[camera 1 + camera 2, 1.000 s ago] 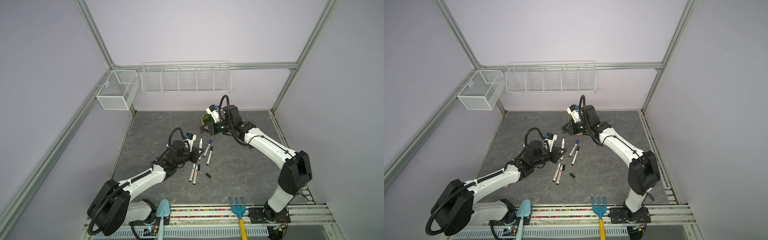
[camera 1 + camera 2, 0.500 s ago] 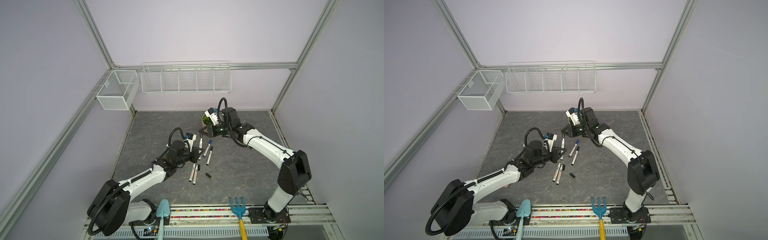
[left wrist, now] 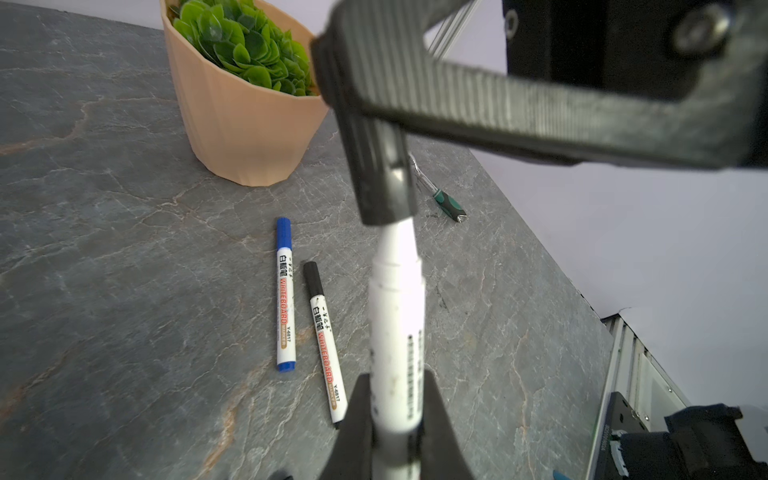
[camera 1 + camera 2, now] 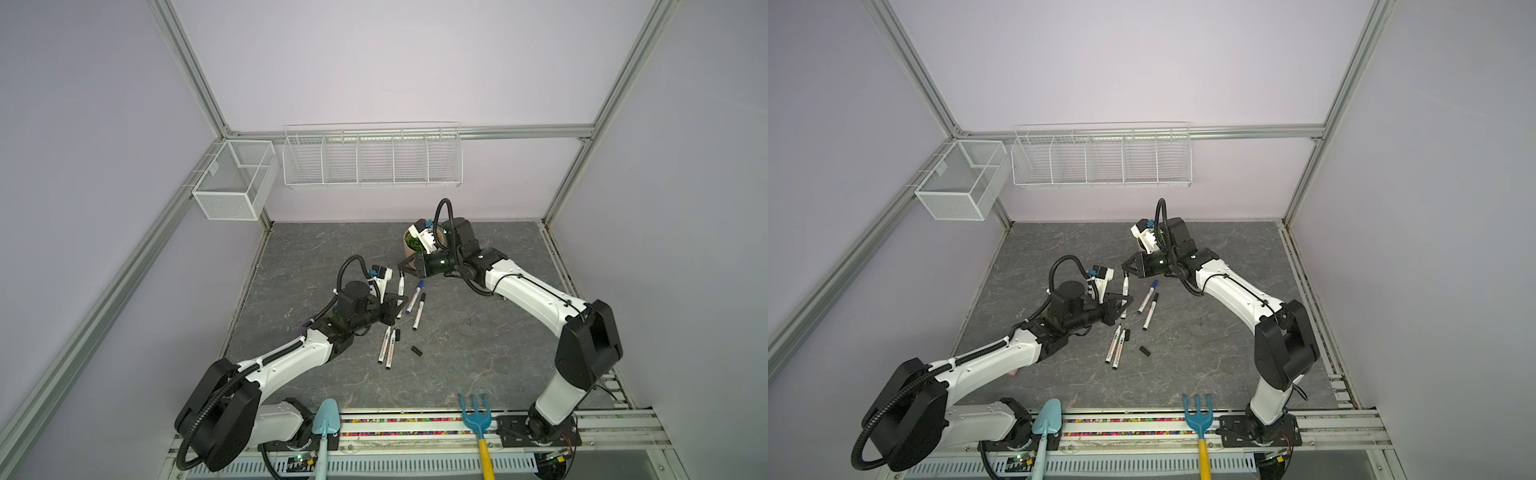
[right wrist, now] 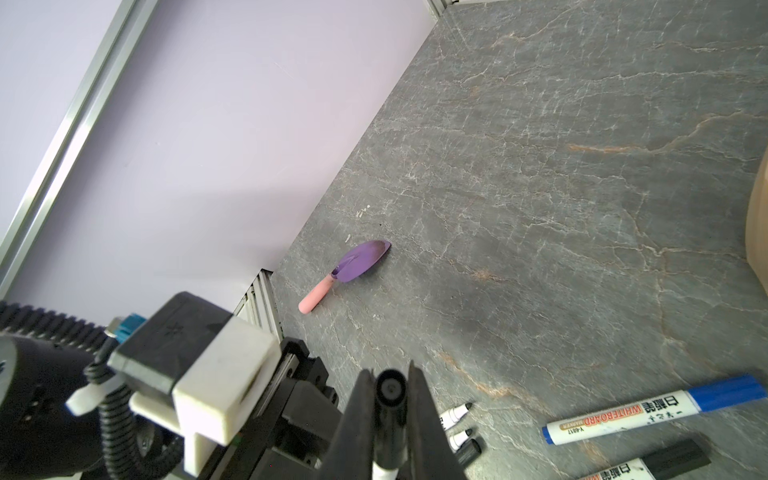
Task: Insert the pens into the pen caps
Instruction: 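Lower the black cap onto the marker tip with the right gripper while the left holds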
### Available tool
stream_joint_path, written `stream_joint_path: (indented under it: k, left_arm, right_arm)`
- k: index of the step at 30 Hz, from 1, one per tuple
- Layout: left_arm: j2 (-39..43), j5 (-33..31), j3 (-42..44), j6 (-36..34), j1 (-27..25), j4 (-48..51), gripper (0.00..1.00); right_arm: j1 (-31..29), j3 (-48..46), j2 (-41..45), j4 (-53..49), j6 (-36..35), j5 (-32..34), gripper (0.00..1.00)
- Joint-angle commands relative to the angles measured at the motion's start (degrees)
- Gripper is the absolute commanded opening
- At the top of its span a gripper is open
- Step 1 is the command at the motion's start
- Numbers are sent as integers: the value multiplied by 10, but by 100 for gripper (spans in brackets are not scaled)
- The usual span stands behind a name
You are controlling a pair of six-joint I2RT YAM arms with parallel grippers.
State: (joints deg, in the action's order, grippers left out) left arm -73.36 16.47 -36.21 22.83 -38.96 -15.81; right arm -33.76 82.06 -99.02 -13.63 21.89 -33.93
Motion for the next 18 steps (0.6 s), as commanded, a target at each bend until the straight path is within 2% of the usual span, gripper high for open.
stream_joint_path:
  k: [1, 5, 10, 18]
  left_arm:
    - [-8, -10, -18, -4, -2, -27, 0]
    - [-14, -13, -21, -2, 1, -40, 0]
    - [-24, -12, -26, 10, 11, -65, 0]
    - [-35, -42, -47, -14, 13, -63, 0]
  right_arm:
    - [-3, -19, 18, -2, -1, -22, 14]
    - [-1, -28, 26, -8, -3, -41, 14]
    - [1, -49, 38, -9, -10, -99, 14]
    - [1, -32, 46, -112, -97, -164, 15]
